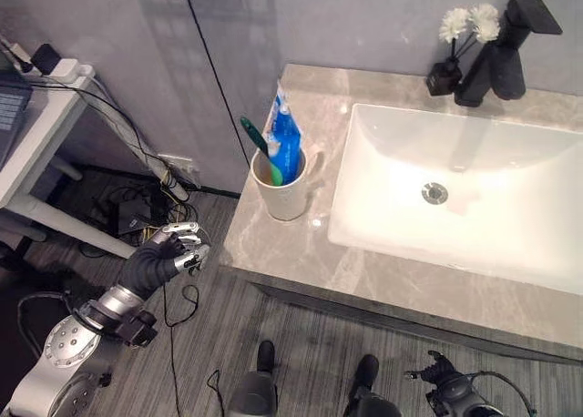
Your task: Put brush and paste in cup on sink, flatten towel.
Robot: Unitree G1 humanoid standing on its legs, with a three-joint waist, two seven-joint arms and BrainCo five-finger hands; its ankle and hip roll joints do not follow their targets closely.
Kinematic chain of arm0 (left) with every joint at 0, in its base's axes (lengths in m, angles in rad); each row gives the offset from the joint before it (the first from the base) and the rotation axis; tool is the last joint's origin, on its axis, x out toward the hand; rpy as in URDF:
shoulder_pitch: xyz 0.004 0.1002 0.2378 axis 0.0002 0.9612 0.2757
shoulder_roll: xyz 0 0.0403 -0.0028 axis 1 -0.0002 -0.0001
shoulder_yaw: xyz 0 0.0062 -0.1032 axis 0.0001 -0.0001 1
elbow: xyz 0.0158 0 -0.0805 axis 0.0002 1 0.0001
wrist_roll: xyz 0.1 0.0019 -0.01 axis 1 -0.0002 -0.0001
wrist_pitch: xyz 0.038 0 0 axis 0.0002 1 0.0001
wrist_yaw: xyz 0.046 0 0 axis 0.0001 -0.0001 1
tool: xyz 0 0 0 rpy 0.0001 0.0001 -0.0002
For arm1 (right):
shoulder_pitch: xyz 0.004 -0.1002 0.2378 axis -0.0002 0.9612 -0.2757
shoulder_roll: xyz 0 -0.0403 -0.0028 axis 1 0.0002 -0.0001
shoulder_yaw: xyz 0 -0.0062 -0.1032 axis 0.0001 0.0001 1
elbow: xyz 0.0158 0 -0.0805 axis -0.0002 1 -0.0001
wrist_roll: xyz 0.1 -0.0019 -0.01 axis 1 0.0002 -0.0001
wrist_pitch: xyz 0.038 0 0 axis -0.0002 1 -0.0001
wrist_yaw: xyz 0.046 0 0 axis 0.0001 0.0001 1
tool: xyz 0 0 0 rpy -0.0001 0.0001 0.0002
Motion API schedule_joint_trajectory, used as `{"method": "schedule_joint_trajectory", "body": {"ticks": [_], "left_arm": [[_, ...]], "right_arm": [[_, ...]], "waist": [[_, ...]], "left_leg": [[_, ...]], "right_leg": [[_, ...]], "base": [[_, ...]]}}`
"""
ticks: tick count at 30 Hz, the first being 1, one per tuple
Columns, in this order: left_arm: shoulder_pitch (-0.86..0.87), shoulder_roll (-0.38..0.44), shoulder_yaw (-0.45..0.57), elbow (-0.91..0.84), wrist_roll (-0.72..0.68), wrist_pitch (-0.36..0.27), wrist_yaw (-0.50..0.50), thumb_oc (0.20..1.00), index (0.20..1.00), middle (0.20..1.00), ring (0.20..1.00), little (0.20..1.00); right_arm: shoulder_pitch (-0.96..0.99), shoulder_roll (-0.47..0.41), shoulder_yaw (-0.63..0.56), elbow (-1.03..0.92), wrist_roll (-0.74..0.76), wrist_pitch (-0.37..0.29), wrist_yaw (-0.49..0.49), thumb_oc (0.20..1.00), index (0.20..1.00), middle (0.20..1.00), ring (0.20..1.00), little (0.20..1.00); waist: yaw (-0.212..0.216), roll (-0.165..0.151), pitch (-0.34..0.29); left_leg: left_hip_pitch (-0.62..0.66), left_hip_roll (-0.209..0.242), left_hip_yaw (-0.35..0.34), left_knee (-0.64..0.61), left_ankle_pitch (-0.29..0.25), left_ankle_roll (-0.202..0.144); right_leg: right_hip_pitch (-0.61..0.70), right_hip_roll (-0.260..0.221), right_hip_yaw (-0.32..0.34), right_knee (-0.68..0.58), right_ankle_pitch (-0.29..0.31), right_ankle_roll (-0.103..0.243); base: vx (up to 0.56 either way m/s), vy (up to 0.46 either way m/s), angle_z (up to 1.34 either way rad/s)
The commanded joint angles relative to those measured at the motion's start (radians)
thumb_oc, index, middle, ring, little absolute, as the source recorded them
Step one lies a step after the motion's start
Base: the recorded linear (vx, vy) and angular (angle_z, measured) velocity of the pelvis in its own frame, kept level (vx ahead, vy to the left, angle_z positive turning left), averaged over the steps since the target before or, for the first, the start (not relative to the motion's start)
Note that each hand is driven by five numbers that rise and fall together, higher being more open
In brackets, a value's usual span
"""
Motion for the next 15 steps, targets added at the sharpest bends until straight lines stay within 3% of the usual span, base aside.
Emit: {"method": "schedule_joint_trajectory", "body": {"ticks": [1,15], "left_arm": [[-0.012,-0.031,-0.02,-0.019,0.035,-0.043,0.002,0.2,0.2,0.2,0.2,0.2],[-0.105,-0.072,-0.138,-0.007,0.071,-0.048,0.001,0.2,0.2,0.2,0.2,0.2]], "right_arm": [[-0.034,-0.016,0.027,-0.012,0.048,-0.022,-0.027,1.0,1.0,1.0,1.0,1.0],[-0.083,0.018,0.075,-0.029,0.053,-0.023,-0.038,1.0,1.0,1.0,1.0,1.0]], "waist": [[-0.027,0.015,-0.014],[-0.07,0.022,-0.035]], "left_leg": [[-0.033,0.023,0.001,-0.029,0.087,-0.012],[-0.019,0.032,0.032,-0.081,0.107,-0.027]], "right_leg": [[-0.043,-0.013,0.05,0.122,-0.09,0.017],[-0.045,0.0,0.063,0.072,-0.069,0.017]], "base": [[0.06,-0.028,-0.02],[0.04,-0.012,-0.05]]}}
